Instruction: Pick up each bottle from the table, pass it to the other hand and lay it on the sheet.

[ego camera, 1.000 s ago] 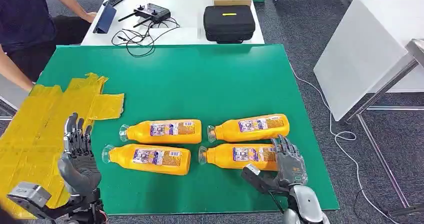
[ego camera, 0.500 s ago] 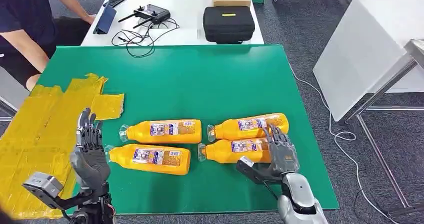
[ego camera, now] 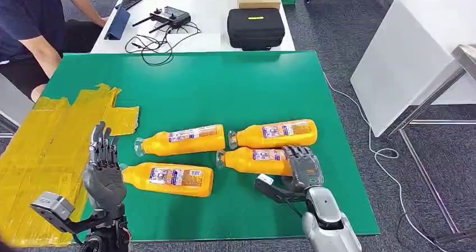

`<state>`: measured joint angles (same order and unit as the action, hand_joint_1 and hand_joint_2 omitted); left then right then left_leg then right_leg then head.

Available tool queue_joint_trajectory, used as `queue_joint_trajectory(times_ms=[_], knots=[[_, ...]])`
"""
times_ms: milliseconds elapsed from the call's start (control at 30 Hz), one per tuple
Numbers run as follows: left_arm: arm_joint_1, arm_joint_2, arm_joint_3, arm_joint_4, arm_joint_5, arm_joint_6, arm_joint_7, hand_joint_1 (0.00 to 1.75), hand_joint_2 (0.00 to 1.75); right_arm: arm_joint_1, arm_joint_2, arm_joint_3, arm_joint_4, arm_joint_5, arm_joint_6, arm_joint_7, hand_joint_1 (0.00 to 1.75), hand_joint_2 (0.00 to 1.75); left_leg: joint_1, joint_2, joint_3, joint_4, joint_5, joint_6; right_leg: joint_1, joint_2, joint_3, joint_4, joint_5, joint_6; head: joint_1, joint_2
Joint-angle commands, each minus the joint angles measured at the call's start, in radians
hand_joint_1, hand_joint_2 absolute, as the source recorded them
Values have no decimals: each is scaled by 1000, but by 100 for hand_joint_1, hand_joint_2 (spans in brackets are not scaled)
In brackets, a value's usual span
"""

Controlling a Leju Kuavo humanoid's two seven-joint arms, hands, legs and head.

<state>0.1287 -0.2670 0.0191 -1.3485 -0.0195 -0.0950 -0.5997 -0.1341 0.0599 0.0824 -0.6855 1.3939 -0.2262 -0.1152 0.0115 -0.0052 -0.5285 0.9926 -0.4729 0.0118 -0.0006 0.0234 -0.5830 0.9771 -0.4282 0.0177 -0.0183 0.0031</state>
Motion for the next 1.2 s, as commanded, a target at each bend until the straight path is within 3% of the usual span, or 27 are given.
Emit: queue_joint_trajectory(times_ms=[33, 500, 567, 633, 667, 767, 800, 867, 933, 1200], knots=[[-24, 40, -28, 40, 11, -1, 11, 0, 0, 17, -11, 50, 134, -4, 72, 27, 175, 175, 0, -3, 4, -3, 0, 0, 1, -5, 5, -3, -1, 0, 0, 0], [-29, 41, -34, 51, 11, -3, 12, 0, 0, 24, -18, 50, 141, -2, 80, 40, 175, 175, 1, -3, 12, -2, -2, -2, 1, -3, 12, -3, -1, 0, 0, 0], [-31, 40, -33, 60, 18, -1, 20, 0, 0, 28, -10, 12, 112, -43, 39, 42, 175, 175, 0, -2, 14, -2, -3, -2, 1, -1, 13, -2, -1, 0, 0, 0], [-37, 40, -30, 82, 15, 15, 52, 0, 0, 62, 4, -54, -31, -138, 29, -53, 175, 175, 0, -2, 14, -2, -2, -2, 1, -1, 13, -2, -1, 0, 0, 0], [-45, 45, -35, 105, 4, 18, 87, 0, 0, 94, 25, -103, -150, -252, 63, -161, 175, 175, 0, -3, 13, -2, -2, -2, 1, -2, 12, -3, -1, 0, 0, 0], [-74, 42, -1, 190, 67, -36, 110, 0, 0, 222, 59, -153, -596, -530, 274, -344, 175, 175, 0, -5, 10, -2, -1, -2, 0, -6, 9, -2, -1, 0, 0, 0], [-76, 39, 15, 199, 78, -29, 102, 0, 175, 256, 62, -154, -700, -600, 313, -367, 175, 175, -1, -2, 9, -1, -2, -2, -1, -2, 8, 1, -2, 0, 1, 0], [-67, 39, 49, 199, 146, -77, 101, 0, 175, 312, 61, -134, -865, -705, 347, -398, 175, 175, -1, -2, 6, 0, -2, -1, -1, -3, 6, 2, -2, 0, 0, 0], [-57, 44, 64, 193, 172, -103, 95, 0, 175, 334, 40, -97, -922, -784, 360, -404, 175, 175, -2, -2, 1, 0, -2, 0, -2, -3, 1, 2, -2, 0, 0, 0], [23, 27, 81, 101, 210, -155, 84, 0, 175, 339, 37, -3, -911, -877, 231, -403, 175, 175, 0, -1, -2, -1, -2, 1, -1, -1, -2, 0, -2, 0, 0, 0]])
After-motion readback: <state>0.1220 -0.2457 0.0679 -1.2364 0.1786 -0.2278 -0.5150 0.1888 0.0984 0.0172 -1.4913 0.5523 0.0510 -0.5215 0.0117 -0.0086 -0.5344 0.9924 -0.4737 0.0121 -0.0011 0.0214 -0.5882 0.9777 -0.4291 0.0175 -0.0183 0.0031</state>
